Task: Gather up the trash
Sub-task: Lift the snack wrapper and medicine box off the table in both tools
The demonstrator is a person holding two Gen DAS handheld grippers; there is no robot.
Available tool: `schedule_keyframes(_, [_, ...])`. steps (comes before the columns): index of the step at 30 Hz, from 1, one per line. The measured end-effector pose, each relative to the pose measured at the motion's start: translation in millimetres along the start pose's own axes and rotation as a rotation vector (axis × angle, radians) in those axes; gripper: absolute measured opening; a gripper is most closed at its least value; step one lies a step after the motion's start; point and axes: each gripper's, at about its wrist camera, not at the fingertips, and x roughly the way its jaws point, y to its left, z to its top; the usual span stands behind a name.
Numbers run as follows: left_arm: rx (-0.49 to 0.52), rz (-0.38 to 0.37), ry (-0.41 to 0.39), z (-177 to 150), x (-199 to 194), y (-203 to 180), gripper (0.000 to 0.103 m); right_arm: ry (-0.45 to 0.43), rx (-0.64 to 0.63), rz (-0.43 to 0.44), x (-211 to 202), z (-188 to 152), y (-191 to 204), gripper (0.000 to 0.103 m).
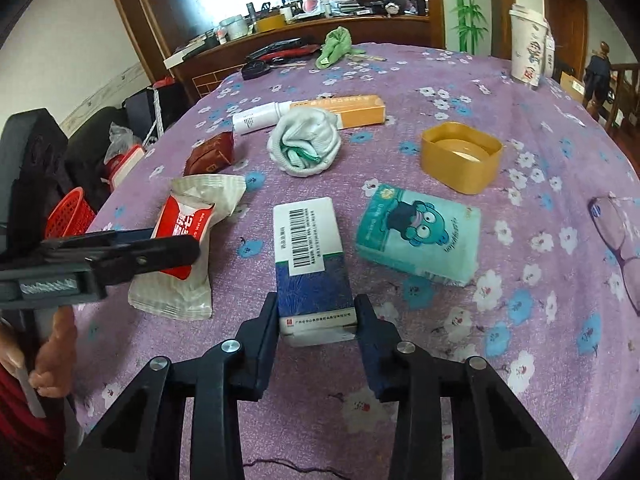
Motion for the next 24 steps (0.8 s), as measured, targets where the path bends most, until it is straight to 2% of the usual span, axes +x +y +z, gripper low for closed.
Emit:
schedule_keyframes(2, [0.014, 0.029, -0.006, -1, 5, -5, 0.052, -0.011, 0.024, 0.007, -4, -3, -5, 0.039])
schedule_keyframes(3, [0.018, 0.04, -0.006, -1, 7, -6, 0.04, -0.015, 0.031, 0.007, -6, -5, -6, 0.039])
schedule_keyframes(10, [0.048, 0.103, -0.069, -8, -1, -14, 0.036, -0.06, 0.059, -0.002, -23, -13, -6, 0.038])
schedule_keyframes(17, [0.101, 0.17, -0.197, -18, -40, -25, 0.036, -0.093, 0.065, -0.006, -34, -14, 5, 0.038])
schedule_keyframes(21, [0.121, 0.188, -0.249, -26, -58, -26, 0.036, -0.095, 0.069, -0.006, -35, -15, 15, 0.038])
schedule_keyframes(24, [0.118, 0.189, -0.257, -32, -64, -23, 0.036, -0.103, 0.063, -0.015, -39, -16, 22, 0.038])
